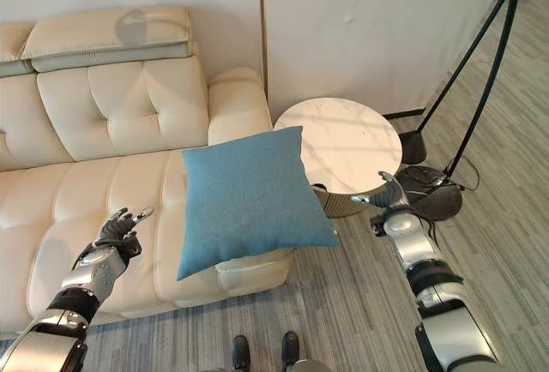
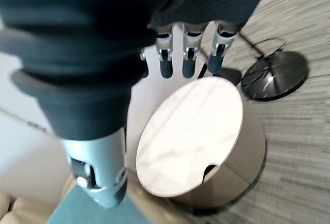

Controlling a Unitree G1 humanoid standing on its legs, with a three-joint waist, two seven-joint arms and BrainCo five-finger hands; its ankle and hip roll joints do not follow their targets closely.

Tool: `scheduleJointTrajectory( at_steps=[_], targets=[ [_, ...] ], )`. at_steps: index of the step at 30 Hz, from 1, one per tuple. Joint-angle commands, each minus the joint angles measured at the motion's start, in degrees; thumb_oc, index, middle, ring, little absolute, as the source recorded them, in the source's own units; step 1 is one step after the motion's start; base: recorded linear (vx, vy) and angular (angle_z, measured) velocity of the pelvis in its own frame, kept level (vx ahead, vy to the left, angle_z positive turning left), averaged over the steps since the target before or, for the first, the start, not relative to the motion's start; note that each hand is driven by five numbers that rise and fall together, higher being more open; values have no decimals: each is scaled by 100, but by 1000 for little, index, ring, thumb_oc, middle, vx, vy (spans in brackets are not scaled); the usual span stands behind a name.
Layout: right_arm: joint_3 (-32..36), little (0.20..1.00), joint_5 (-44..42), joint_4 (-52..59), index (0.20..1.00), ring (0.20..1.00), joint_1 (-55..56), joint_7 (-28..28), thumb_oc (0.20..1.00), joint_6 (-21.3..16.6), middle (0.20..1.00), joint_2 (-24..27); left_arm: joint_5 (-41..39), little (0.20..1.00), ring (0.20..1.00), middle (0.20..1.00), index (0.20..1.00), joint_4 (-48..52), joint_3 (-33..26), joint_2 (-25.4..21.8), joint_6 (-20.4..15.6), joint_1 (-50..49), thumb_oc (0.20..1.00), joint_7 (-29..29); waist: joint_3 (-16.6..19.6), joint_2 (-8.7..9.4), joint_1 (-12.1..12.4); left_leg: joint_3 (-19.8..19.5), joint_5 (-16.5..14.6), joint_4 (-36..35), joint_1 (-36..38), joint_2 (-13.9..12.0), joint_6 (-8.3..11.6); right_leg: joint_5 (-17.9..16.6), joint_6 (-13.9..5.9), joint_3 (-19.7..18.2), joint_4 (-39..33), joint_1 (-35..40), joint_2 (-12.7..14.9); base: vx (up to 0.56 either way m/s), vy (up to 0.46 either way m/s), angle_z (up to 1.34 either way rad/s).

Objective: Pick up all the scattered cushions and arrange them neatly on the sofa.

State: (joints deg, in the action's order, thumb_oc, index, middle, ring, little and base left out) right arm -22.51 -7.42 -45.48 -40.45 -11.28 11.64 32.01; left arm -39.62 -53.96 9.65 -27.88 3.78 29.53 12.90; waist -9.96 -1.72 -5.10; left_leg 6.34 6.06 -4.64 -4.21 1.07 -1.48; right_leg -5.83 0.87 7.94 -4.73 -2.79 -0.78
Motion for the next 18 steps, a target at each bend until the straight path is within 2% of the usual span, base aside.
scheduleJointTrajectory(
  at_steps=[1,2,3,7,10,14,15,16,18],
  targets=[
    [-289,1000,-250,-581,1000,1000,-991,-179,1000,-96,1000,-220,-182,1000,1000,1000,1000,-744,241,-131,-142,958,1000,51,-351,152,-8,66,-540,-36,65,-69,311,557,-453,-305,214,-480,222,-105,2,12],
    [-392,1000,-300,-758,1000,1000,-1230,-213,1000,-59,1000,-283,-201,1000,1000,1000,1000,-895,308,-147,-137,1156,1000,57,-442,154,3,59,-506,-36,-47,-70,317,557,-439,-302,306,-634,226,-149,-14,16],
    [-700,1000,-422,-1294,1000,1000,-1881,-311,1000,-34,1000,-648,-250,1000,1000,1000,1000,-1408,521,-151,-85,1755,1000,63,-703,184,39,46,-374,-36,-394,-64,305,555,-412,-316,565,-1108,237,-94,-22,14],
    [-751,1000,-538,-1676,1000,1000,-2204,-489,1000,-40,1000,-975,-365,1000,1000,1000,1000,-1666,566,-77,-39,2169,1000,135,-867,226,95,33,-309,63,-806,-44,321,524,-401,-305,699,-1513,242,3,-34,5],
    [-700,1000,-685,-1711,1000,1000,-2176,-616,1000,-51,1000,-1192,-559,1000,1000,1000,1000,-1548,576,98,-85,2265,1000,231,-942,217,103,0,-268,65,-917,-39,337,521,-400,-281,706,-1599,246,33,-17,0],
    [-805,1000,-743,-1801,1000,1000,-1944,-603,1000,28,1000,-1641,-755,1000,1000,1000,1000,-968,875,660,-170,2216,1000,305,-1053,207,92,-92,-238,-36,-846,-20,353,556,-387,-246,609,-1499,229,62,5,3],
    [-874,887,-715,-1784,887,887,-1911,-578,887,43,887,-1726,-802,1000,1000,1000,1000,-745,979,788,-207,2191,1000,322,-1053,216,91,-108,-253,-36,-833,-16,354,559,-385,-244,583,-1467,228,46,12,7],
    [-919,589,-667,-1747,589,589,-1880,-553,589,59,589,-1757,-761,1000,1000,1000,1000,-457,1097,913,-234,2143,1000,314,-1058,222,85,-121,-277,-36,-812,-10,352,559,-390,-238,550,-1426,231,35,17,9],
    [-1005,558,-576,-1635,558,558,-1788,-524,558,60,558,-1762,-720,1000,1000,1000,1000,374,1447,1156,-350,2015,1000,320,-1058,224,72,-142,-314,-36,-777,1,341,540,-398,-223,491,-1367,240,22,22,10]
  ],
)
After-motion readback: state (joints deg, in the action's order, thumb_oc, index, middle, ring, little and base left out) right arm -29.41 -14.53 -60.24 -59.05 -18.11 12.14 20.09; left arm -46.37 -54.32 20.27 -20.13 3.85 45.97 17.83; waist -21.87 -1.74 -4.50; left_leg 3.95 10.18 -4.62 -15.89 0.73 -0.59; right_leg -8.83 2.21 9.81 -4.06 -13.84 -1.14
